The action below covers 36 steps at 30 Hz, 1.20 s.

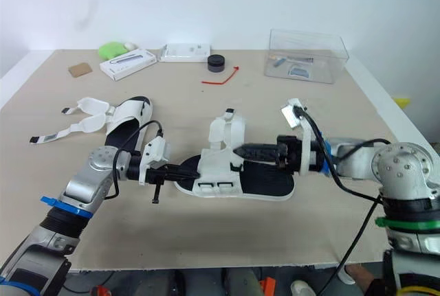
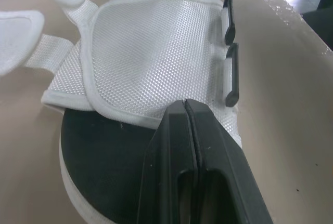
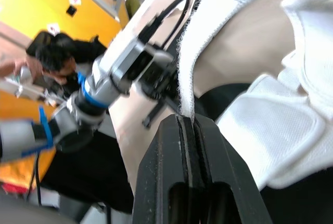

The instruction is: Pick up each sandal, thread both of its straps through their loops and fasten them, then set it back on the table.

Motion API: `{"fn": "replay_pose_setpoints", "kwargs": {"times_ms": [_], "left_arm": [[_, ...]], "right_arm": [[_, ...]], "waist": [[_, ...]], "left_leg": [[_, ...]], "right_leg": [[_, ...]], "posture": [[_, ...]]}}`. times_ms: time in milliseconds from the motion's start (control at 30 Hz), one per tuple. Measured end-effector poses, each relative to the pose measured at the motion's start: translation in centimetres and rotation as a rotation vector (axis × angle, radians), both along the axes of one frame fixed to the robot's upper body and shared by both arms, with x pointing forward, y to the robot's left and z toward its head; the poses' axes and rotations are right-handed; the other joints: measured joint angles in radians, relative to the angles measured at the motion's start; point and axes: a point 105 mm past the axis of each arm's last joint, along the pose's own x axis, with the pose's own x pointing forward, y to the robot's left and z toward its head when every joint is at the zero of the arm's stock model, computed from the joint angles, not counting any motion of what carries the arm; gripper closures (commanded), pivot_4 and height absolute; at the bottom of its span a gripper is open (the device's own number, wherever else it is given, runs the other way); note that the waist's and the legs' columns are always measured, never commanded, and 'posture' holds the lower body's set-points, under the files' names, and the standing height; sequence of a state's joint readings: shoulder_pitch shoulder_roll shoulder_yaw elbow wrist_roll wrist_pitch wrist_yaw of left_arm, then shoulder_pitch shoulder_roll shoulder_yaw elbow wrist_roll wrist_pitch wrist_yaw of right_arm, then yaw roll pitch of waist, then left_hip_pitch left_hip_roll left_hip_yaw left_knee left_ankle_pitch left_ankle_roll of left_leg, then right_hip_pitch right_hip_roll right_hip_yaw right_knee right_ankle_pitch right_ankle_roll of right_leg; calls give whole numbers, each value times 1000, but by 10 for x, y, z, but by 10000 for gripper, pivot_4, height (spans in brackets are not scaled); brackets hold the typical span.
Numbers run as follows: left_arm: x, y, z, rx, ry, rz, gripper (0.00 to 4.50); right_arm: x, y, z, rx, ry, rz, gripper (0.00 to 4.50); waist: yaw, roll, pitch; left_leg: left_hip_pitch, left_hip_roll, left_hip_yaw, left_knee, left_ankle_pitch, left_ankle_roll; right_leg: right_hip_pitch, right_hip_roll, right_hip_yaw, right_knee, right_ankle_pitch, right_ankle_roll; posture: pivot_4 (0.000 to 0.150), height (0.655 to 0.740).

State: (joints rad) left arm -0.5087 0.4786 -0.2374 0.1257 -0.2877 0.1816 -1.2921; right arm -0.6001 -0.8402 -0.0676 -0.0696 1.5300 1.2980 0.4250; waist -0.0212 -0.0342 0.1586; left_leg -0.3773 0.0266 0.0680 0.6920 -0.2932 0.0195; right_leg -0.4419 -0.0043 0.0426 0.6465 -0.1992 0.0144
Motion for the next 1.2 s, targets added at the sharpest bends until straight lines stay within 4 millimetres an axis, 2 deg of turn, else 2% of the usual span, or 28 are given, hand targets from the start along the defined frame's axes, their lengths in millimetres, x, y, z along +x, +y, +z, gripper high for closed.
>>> {"fn": "replay_pose_setpoints", "kwargs": {"times_ms": [133,333,700,933,1200], "left_arm": [[0,0,0,-1,0,0,45000],[0,0,0,0,-1,3,45000],[1,0,-1,-2,-1,18,45000],[1,0,-1,-2,-2,17,45000],[0,0,-2,-2,-2,17,45000]], "right_arm": [[4,7,-14,-44,84,-2,44330],[-2,13,-31,-105,178,29,44330],[0,17,-32,-71,247,10,44330],[0,20,-23,-32,279,0,44330],[-2,15,-38,-80,326,-46,44330]], "waist": [[0,0,0],[0,0,0],[0,0,0],[0,0,0],[0,0,0]], "left_leg": [[-2,-1,1,0,-2,3],[-6,-1,-1,1,-2,3],[-7,-1,-2,1,-2,3],[-7,-1,-2,1,-2,3],[-8,-1,-2,2,-2,3]], "right_leg": [[-1,-2,0,-1,0,1],[-3,-3,-2,-2,0,1],[-3,-3,-3,-2,0,1],[-3,-3,-3,-3,0,2],[-3,-3,-3,-3,0,2]], "posture": [[1500,7400],[1500,7400],[1500,7400],[1500,7400],[1500,7400]]}}
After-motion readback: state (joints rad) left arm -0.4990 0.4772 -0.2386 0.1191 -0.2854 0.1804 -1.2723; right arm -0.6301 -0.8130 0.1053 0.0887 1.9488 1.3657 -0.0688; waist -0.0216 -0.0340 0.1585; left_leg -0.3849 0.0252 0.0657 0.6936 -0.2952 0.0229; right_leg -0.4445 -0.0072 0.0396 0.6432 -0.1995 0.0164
